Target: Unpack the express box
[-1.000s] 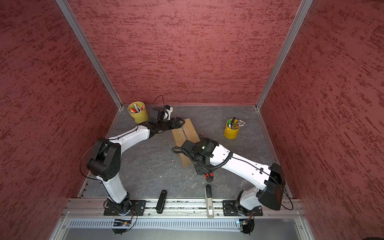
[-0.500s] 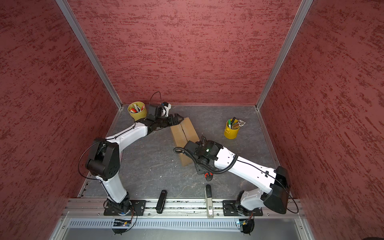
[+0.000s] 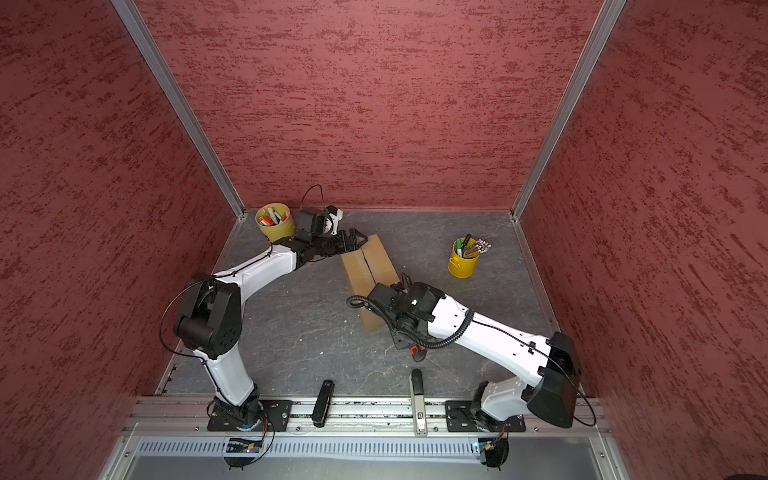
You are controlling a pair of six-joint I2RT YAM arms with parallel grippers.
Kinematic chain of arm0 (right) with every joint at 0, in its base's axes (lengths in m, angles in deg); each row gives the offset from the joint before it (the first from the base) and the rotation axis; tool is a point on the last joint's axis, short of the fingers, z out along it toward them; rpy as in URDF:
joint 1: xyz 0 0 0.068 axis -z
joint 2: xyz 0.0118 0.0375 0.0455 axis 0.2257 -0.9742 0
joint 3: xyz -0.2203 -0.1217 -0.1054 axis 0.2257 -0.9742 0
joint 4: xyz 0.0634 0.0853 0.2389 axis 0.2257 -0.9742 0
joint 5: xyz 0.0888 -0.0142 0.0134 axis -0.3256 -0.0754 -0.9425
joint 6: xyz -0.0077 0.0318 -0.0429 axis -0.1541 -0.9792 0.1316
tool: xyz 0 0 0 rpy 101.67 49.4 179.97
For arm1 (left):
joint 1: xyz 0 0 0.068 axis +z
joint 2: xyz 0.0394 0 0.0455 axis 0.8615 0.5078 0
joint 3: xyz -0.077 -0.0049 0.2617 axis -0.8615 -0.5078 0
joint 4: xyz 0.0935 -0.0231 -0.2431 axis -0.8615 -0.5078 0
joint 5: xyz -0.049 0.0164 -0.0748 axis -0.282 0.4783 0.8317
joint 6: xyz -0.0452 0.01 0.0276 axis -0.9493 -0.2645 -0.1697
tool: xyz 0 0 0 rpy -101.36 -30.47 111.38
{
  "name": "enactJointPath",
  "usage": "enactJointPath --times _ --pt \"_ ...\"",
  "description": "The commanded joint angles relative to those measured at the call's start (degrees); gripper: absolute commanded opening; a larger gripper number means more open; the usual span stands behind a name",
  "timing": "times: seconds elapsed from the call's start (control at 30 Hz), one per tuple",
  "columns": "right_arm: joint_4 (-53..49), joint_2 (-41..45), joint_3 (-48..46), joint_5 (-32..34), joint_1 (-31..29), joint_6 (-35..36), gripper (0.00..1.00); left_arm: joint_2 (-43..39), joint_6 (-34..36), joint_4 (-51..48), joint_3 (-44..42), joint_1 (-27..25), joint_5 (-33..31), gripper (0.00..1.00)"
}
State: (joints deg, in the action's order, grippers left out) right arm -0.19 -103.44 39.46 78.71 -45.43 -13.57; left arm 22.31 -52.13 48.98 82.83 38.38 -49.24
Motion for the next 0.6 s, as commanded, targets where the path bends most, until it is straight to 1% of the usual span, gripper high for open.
enactJointPath --times 0.0,0.57 --pt "4.0 -0.4 0.6 2.5 -0.4 1.5 0.0 0.7 -0.8 -0.5 0.7 -0.3 2.0 0.97" --pt "5.0 -3.0 3.4 3.1 -0.4 4.2 0.0 0.7 -1.2 -0.2 0.8 -1.2 2.1 0.97"
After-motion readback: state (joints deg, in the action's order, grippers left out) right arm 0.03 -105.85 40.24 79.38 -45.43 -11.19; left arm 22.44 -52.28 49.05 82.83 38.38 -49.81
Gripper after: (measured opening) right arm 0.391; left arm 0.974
